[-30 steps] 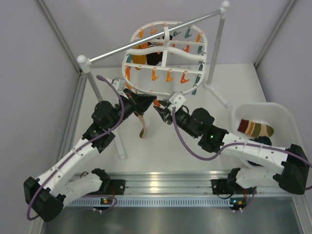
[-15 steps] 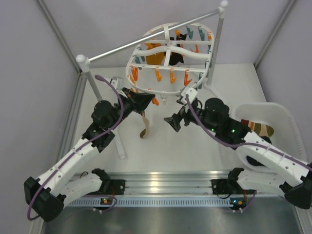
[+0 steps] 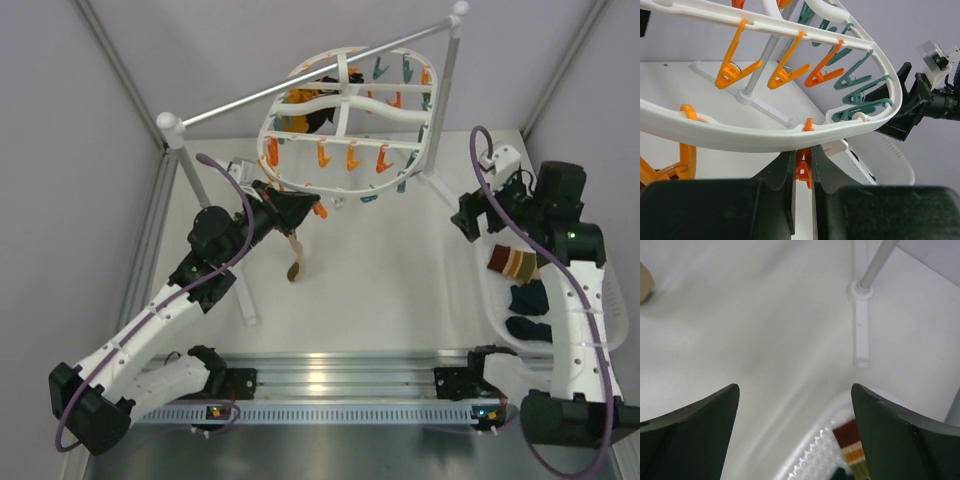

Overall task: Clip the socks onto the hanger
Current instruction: Pick up the sock from the bin.

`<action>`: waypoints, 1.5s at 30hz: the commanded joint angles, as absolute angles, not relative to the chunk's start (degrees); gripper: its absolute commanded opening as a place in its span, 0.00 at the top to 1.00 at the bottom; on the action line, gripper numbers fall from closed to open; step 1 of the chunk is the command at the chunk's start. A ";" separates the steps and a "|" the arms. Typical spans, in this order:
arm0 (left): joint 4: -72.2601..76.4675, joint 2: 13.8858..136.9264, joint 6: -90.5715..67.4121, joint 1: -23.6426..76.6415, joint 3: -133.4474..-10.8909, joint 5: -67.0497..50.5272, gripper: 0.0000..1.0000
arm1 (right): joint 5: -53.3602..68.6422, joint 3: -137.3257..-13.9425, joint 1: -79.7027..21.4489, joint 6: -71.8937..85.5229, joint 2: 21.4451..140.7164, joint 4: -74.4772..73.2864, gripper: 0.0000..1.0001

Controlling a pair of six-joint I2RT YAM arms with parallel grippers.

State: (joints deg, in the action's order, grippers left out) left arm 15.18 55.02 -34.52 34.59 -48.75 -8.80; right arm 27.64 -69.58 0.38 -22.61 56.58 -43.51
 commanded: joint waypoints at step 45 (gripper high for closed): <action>12.13 53.79 -33.40 34.01 -50.36 -7.47 1.00 | 35.86 -60.82 31.38 -97.38 97.57 -41.12 0.90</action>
State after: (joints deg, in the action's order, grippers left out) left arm 12.88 54.74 -33.89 34.35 -48.75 -7.81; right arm 34.63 -61.10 31.62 -96.73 100.33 -42.06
